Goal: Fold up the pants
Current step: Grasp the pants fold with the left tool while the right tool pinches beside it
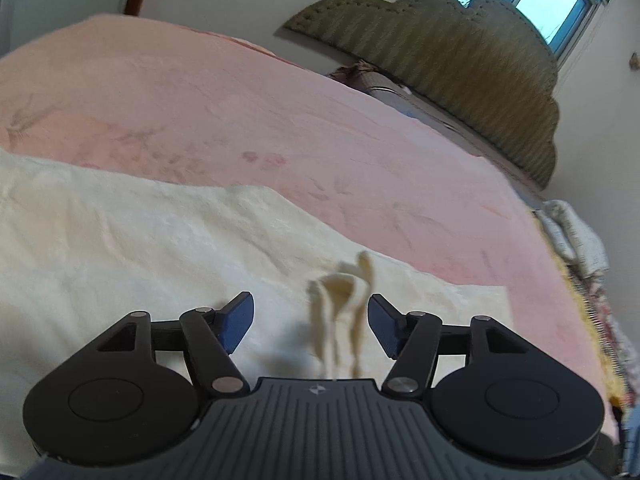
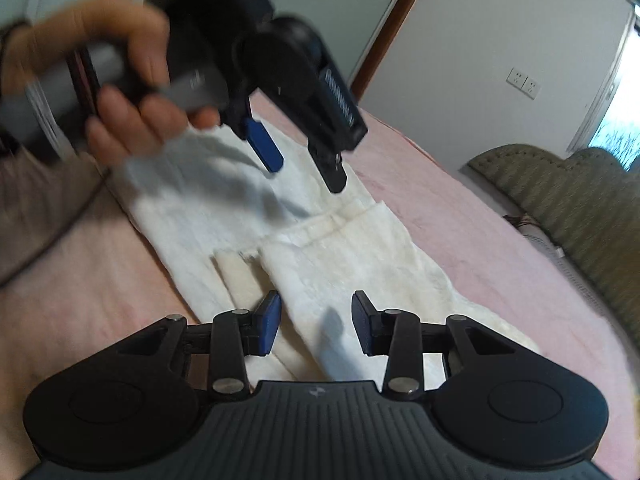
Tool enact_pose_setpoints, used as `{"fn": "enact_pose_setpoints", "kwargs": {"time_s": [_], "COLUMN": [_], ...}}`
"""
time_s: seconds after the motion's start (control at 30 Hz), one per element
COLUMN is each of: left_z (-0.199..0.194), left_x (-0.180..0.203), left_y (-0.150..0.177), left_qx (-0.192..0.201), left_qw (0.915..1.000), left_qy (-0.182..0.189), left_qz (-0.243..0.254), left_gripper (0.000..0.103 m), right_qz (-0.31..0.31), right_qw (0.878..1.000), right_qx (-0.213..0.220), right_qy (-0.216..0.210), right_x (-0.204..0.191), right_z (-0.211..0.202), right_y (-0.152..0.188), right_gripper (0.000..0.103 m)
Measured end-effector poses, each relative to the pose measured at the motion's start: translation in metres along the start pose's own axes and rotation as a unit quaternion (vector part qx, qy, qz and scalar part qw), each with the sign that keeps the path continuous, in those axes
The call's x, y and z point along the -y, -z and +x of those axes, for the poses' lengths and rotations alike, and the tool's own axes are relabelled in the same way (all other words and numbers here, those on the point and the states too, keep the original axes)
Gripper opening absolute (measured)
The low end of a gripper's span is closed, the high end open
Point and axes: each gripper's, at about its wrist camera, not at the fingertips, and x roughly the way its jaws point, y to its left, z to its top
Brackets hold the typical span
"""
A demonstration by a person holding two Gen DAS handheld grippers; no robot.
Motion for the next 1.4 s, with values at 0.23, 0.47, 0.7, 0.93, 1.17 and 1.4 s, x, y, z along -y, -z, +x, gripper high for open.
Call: {"fn": "enact_pose_setpoints", "kwargs": {"time_s": [0.23, 0.47, 0.7, 0.93, 1.17, 1.4], "left_z": [0.009, 0.034, 0.069, 0.053, 0.031, 0.037], "left_x": [0.006, 0.007, 0.005, 0.015, 0.009, 0.006], "left_y": [0.008, 0.017, 0.018, 0.022, 0.03, 0.041], "left_qx": [-0.072, -0.132, -0.14, -0.091, -0.074, -0.078], "left_qw": [0.9913, 0.9714, 0.9607, 0.9818, 0.9922, 0.994], "left_qy": [0.099, 0.164, 0.162, 0.124, 0.083, 0.069], "left_qz": [-0.05, -0.11, -0.176, -0.112, -0.056, -0.032], "left_gripper": [0.071, 0.073, 0.029, 0.001, 0.001, 0.005], "right_qz": [-0.007, 0.106, 0.158, 0.15, 0.142, 0.112], "right_qw": [1.0, 0.992, 0.981, 0.983, 0.981, 0.98], "right_qx": [0.013, 0.06, 0.095, 0.078, 0.077, 0.042], "right_qy": [0.006, -0.025, -0.055, -0.074, -0.106, -0.158], "right_x": [-0.007, 0.031, 0.051, 0.047, 0.04, 0.057], "right_z": [0.015, -0.01, -0.032, -0.026, -0.016, -0.016], "right_y": [-0.001, 0.003, 0.009, 0.01, 0.006, 0.01], "right_gripper": [0.014, 0.011, 0.011, 0.01, 0.01, 0.011]}}
